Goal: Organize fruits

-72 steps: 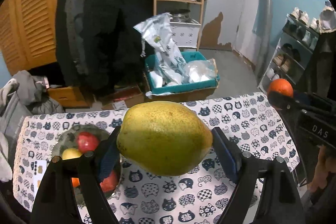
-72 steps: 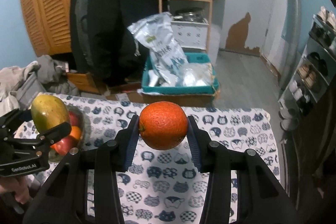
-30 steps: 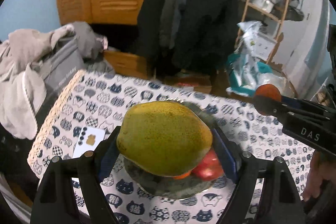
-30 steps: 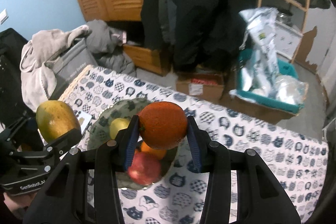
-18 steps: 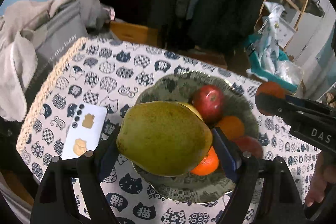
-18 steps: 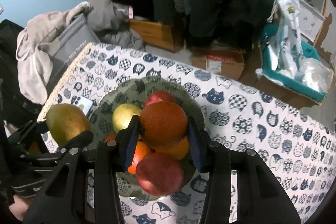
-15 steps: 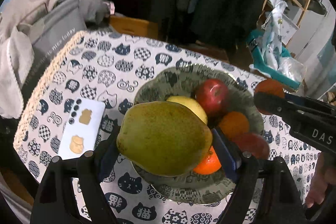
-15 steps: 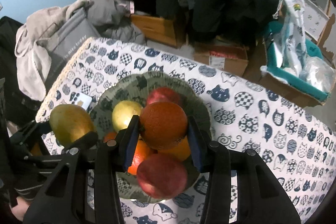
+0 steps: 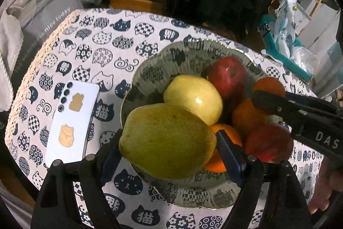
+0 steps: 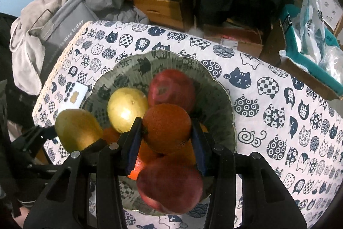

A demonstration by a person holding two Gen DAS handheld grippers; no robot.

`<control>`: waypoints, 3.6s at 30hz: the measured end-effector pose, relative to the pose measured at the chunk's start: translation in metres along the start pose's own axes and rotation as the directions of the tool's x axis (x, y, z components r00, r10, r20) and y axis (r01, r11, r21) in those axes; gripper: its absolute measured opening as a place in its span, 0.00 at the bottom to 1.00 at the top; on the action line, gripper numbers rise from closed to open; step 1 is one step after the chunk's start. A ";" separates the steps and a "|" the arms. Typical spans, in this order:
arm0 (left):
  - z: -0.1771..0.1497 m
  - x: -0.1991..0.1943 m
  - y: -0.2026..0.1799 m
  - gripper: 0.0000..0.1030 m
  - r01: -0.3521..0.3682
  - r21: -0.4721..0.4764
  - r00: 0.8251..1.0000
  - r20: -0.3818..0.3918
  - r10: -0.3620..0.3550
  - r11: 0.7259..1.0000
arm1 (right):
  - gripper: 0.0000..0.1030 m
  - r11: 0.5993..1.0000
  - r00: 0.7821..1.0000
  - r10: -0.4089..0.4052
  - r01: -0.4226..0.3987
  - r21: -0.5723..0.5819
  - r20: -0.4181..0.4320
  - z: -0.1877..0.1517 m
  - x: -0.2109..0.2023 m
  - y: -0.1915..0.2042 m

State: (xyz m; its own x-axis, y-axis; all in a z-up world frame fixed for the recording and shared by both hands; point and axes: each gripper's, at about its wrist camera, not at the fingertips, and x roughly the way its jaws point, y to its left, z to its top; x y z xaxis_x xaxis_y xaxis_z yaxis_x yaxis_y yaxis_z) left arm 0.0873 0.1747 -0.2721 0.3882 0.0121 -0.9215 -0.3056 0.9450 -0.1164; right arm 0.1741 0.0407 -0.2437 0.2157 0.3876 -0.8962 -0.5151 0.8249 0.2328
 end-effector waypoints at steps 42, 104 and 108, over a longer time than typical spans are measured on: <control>0.002 -0.095 -0.014 0.93 0.027 0.031 0.989 0.146 -0.032 0.999 | 0.66 0.990 0.966 -0.140 0.143 0.000 0.217 0.004 -0.104 0.012; -0.027 -0.296 -0.082 1.00 -0.015 0.142 0.763 0.642 -0.081 0.990 | 0.78 0.952 0.743 -0.275 0.298 0.067 0.610 -0.081 -0.313 -0.007; -0.027 -0.296 -0.082 1.00 -0.016 0.140 0.764 0.641 -0.078 0.990 | 0.78 0.952 0.744 -0.275 0.298 0.065 0.609 -0.082 -0.313 -0.007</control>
State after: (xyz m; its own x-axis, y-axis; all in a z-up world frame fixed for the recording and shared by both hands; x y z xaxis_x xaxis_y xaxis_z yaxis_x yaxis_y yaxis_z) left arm -0.0262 0.0849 0.0000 0.8774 0.1447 -0.4574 -0.1869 0.9812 -0.0480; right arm 0.0424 -0.1199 0.0042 0.8070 0.3120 -0.5014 -0.3720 0.9280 -0.0213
